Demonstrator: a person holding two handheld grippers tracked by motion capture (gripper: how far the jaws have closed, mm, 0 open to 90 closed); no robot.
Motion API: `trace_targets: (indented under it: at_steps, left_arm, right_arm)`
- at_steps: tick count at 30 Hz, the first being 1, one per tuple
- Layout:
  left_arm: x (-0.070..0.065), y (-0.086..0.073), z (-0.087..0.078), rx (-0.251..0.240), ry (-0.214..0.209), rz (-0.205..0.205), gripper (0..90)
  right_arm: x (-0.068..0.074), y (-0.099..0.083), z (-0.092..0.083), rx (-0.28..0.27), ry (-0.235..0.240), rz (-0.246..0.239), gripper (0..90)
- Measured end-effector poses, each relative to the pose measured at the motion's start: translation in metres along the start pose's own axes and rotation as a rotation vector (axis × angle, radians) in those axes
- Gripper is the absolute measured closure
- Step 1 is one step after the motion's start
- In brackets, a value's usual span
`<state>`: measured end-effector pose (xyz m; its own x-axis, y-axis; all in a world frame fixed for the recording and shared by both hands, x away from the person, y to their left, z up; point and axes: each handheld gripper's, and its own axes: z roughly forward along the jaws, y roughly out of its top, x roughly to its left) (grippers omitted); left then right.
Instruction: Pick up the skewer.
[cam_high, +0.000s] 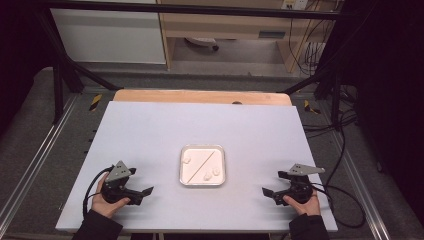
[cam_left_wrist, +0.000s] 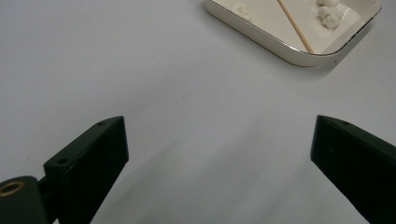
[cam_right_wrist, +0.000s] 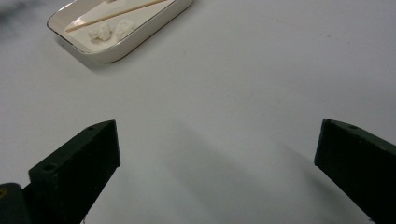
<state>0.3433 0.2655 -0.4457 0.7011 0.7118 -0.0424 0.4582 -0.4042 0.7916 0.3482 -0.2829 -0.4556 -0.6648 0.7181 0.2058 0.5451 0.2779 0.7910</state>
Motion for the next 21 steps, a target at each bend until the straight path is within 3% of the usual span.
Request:
trace_targets:
  at_steps: [21]
  left_arm:
    - [-0.0056,0.0071,-0.0005,0.006,0.007,0.008,3.5]
  right_arm:
    - [-0.0003,0.0002,0.0014,0.012,-0.006,-0.004,0.6]
